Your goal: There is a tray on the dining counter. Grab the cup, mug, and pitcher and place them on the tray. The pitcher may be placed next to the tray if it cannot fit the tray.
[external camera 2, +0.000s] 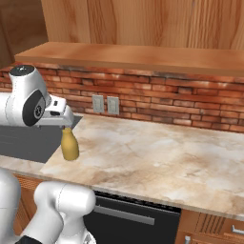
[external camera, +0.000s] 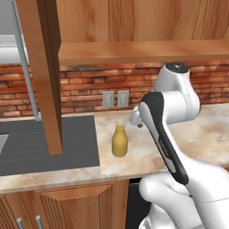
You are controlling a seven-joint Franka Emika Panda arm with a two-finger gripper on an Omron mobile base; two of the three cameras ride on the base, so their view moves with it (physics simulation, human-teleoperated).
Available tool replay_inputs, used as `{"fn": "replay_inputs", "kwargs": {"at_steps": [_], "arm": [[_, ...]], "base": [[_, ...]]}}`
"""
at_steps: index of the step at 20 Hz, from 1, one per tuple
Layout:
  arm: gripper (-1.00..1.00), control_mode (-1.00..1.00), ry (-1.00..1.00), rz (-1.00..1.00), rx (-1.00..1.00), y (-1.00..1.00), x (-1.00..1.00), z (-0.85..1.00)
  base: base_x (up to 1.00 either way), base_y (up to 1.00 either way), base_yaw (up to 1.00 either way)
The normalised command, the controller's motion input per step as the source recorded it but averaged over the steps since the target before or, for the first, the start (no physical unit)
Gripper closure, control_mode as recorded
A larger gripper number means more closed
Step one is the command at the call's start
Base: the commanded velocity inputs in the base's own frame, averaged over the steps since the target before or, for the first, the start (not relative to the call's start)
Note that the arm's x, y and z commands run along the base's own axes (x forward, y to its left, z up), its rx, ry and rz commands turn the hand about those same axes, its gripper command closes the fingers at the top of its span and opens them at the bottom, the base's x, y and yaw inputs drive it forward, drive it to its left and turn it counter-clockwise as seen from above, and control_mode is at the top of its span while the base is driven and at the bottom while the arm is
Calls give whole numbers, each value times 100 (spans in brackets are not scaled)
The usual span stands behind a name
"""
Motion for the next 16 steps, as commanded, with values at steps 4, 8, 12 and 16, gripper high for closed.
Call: {"fn": "replay_inputs", "kwargs": {"at_steps": [4, 8, 12, 16], "arm": [[-100, -100, 2, 5, 0, 25, 6, -9], [-100, -100, 0, 6, 0, 6, 1, -8], [-100, -100, 0, 6, 0, 1, 4, -5], [-100, -100, 0, 5, 0, 0, 4, 0]], "base": [[0, 0, 0], [0, 0, 0], [0, 0, 0], [0, 0, 0]]}}
